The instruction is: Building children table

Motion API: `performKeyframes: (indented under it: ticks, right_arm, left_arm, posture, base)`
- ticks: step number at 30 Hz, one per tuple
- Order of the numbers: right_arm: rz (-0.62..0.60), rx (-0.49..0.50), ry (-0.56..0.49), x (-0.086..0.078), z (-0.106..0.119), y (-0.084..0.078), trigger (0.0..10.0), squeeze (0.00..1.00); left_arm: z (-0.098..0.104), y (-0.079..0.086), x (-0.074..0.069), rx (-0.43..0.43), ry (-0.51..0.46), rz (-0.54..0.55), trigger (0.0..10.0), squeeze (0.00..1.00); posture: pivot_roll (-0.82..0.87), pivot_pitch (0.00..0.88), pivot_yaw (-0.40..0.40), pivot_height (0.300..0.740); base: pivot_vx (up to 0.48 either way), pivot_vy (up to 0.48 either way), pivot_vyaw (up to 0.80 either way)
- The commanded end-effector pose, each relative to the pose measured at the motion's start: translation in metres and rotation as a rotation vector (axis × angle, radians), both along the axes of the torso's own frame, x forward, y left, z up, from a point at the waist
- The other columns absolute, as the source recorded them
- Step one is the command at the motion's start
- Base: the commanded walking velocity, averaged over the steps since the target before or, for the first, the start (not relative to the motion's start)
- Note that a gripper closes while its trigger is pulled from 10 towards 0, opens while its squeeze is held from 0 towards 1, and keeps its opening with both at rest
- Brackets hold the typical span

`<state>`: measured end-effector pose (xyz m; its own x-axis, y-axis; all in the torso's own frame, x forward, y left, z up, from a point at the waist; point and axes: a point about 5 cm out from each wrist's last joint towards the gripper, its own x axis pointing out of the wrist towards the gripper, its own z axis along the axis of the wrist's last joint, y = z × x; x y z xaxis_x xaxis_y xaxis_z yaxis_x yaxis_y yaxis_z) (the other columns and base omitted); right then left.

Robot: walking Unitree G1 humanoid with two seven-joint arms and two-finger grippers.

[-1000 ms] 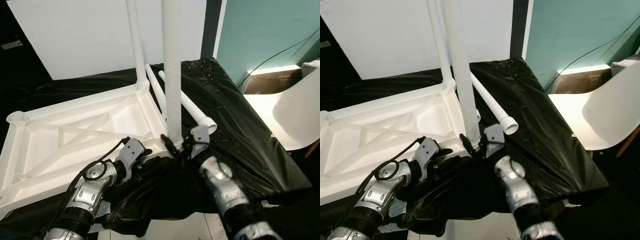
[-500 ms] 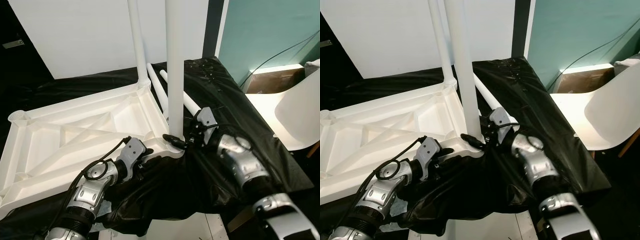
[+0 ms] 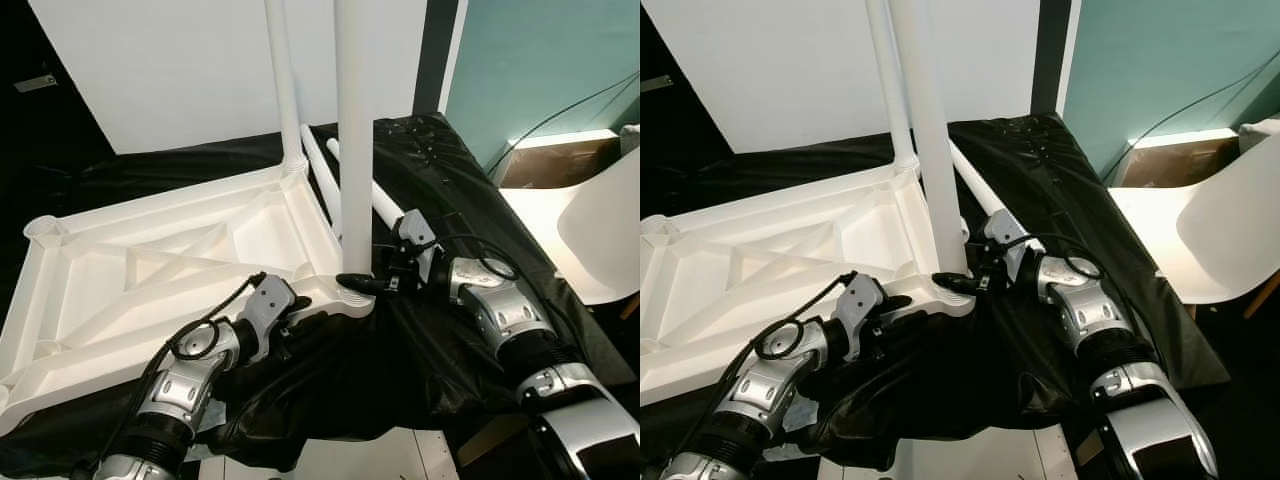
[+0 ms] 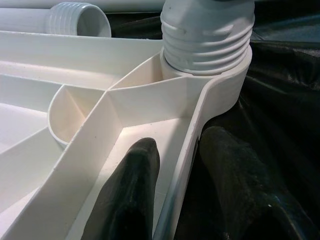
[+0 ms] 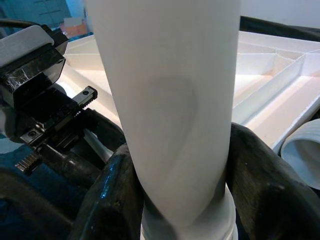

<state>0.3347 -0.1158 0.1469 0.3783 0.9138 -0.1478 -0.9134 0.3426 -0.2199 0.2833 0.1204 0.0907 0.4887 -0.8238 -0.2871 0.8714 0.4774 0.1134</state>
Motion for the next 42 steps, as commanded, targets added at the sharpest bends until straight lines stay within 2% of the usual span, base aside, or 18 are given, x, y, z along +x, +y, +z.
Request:
performKeyframes:
  ticks: [1,3,5,6,7,9,10,11,13,19,26,27,29,30,33,34,38,42]
  right_arm:
    - [0.018,-0.048,0.085,-0.006,-0.017,-0.004,0.0,0.0]
    - [0.018,-0.048,0.085,-0.006,-0.017,-0.004,0.0,0.0]
    - [-0.077,0.068,0.084,-0.012,-0.027,0.008,0.0,0.0]
    - [-0.077,0.068,0.084,-0.012,-0.027,0.008,0.0,0.0]
    - [-0.136,0.124,0.081,-0.015,-0.03,0.014,0.0,0.0]
    - [-0.48,0.276,0.027,-0.026,-0.043,0.02,0.0,0.0]
    - [-0.577,0.308,0.014,-0.032,-0.046,0.019,0.0,0.0]
    - [-0.577,0.308,0.014,-0.032,-0.046,0.019,0.0,0.0]
    - [-0.748,0.362,0.006,-0.036,-0.05,0.014,0.0,0.0]
    - [-0.871,0.396,-0.016,-0.028,-0.044,0.002,0.0,0.0]
    - [-0.794,0.372,0.014,-0.031,-0.047,0.013,0.0,0.0]
    - [-0.751,0.357,0.009,-0.033,-0.046,0.019,10.0,0.0]
    - [-0.707,0.343,-0.008,-0.033,-0.043,0.023,10.0,0.0]
    - [-0.66,0.33,-0.027,-0.032,-0.039,0.025,10.0,1.0]
    - [-0.611,0.317,-0.039,-0.03,-0.036,0.027,10.0,1.0]
    - [-0.547,0.293,-0.05,-0.026,-0.03,0.026,10.0,0.0]
    - [-0.438,0.235,-0.069,-0.014,-0.018,0.016,10.0,0.0]
    - [-0.431,0.216,-0.078,-0.009,-0.014,0.011,10.0,0.0]
  left_arm:
    - [-0.019,0.006,-0.007,0.05,0.089,0.006,10.0,0.0]
    - [-0.019,0.006,-0.007,0.05,0.089,0.006,10.0,0.0]
    - [-0.019,0.006,-0.006,0.05,0.085,0.006,10.0,0.0]
    - [-0.019,0.006,-0.006,0.05,0.085,0.006,10.0,0.0]
    - [-0.019,0.005,-0.006,0.05,0.083,0.006,10.0,0.0]
    - [-0.018,0.008,-0.005,0.052,0.078,0.018,10.0,0.0]
    - [-0.018,0.009,-0.005,0.051,0.077,0.024,10.0,0.0]
    - [-0.018,0.009,-0.005,0.051,0.077,0.024,10.0,0.0]
    - [-0.019,0.012,-0.008,0.049,0.082,0.034,10.0,0.0]
    - [-0.023,0.014,-0.012,0.054,0.094,0.036,10.0,0.0]
    - [-0.024,0.013,-0.013,0.052,0.099,0.033,10.0,0.0]
    - [-0.024,0.012,-0.013,0.052,0.099,0.031,10.0,0.0]
    - [-0.024,0.012,-0.013,0.052,0.099,0.03,10.0,0.0]
    - [-0.025,0.011,-0.013,0.052,0.099,0.029,10.0,0.0]
    - [-0.025,0.011,-0.013,0.053,0.099,0.028,10.0,0.0]
    - [-0.025,0.01,-0.013,0.054,0.098,0.027,10.0,0.0]
    - [-0.03,0.008,-0.013,0.131,0.09,0.005,10.0,0.0]
    - [-0.032,0.005,-0.012,0.151,0.116,0.014,10.0,0.0]
  posture:
    - [-0.01,0.0,0.054,0.74]
    - [-0.01,0.0,0.054,0.74]
    - [0.0,0.0,0.047,0.74]
    - [0.0,0.0,0.047,0.74]
    - [0.0,0.0,0.045,0.74]
    - [0.02,0.0,0.032,0.74]
    - [0.02,0.0,0.032,0.74]
    - [0.02,0.0,0.032,0.74]
    - [0.02,0.0,0.032,0.74]
    - [0.02,0.0,0.038,0.74]
    - [0.02,0.0,0.038,0.74]
    - [0.01,0.0,0.038,0.74]
    - [0.01,0.0,0.037,0.74]
    - [0.01,0.0,0.036,0.74]
    - [0.01,0.0,0.035,0.74]
    - [0.01,0.0,0.034,0.74]
    - [0.0,0.0,0.034,0.74]
    - [0.0,0.0,0.03,0.74]
  base:
    - [0.0,0.0,0.0]
    - [0.0,0.0,0.0]
    - [0.0,0.0,0.0]
    - [0.0,0.0,0.0]
    - [0.0,0.0,0.0]
    - [0.0,0.0,0.0]
    - [0.0,0.0,0.0]
    - [0.0,0.0,0.0]
    - [0.0,0.0,0.0]
    - [0.0,0.0,0.0]
    - [0.0,0.0,0.0]
    - [0.0,0.0,0.0]
    - [0.0,0.0,0.0]
    - [0.0,0.0,0.0]
    - [0.0,0.0,0.0]
    - [0.0,0.0,0.0]
    - [0.0,0.0,0.0]
    - [0.0,0.0,0.0]
